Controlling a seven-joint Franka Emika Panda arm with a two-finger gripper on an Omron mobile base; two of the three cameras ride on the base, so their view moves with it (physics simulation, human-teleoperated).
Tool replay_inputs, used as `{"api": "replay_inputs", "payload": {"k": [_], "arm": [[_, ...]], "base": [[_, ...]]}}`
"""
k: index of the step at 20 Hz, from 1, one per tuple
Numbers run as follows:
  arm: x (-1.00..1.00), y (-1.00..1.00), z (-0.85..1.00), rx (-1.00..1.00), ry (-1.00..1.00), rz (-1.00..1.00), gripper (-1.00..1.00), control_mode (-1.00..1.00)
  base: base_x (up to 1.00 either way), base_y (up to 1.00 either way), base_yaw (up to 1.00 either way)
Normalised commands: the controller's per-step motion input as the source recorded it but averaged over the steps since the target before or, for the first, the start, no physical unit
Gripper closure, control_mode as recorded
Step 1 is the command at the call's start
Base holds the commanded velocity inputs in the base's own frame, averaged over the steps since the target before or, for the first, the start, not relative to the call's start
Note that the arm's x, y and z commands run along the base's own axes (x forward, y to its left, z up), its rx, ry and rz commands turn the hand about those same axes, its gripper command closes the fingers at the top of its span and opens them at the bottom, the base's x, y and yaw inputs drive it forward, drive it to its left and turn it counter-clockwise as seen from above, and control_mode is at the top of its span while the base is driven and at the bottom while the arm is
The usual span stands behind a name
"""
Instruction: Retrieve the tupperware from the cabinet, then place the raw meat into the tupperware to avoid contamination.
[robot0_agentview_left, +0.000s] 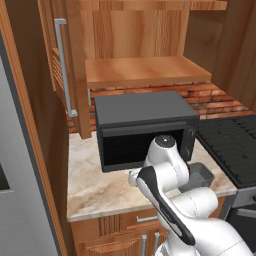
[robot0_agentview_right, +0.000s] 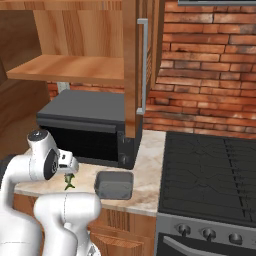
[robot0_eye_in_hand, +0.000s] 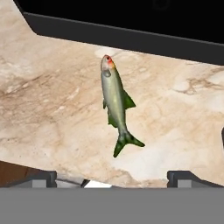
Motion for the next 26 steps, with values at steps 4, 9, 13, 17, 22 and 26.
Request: {"api": "replay_inputs", "payload": {"k": [4, 9, 13, 17, 22, 26], "arm": [[0.24, 0.0, -0.22, 0.03, -0.04, 0.0, -1.0, -1.0], [0.26, 0.0, -0.17, 0.0, -0.06, 0.0, -1.0, -1.0], [0.22, 0.0, -0.23, 0.0, -0.02, 0.0, -1.0, -1.0], [0.17, -0.04, -0.32, 0.0, 0.0, 0.0, -1.0, -1.0], [0.11, -0.07, -0.41, 0.0, 0.0, 0.0, -1.0, -1.0], [0.1, -0.08, -0.44, 0.0, 0.0, 0.0, -1.0, -1.0]], "base": [[0.0, 0.0, 0.0], [0.0, 0.0, 0.0], [0.0, 0.0, 0.0], [0.0, 0.0, 0.0], [0.0, 0.0, 0.0], [0.0, 0.0, 0.0]]}}
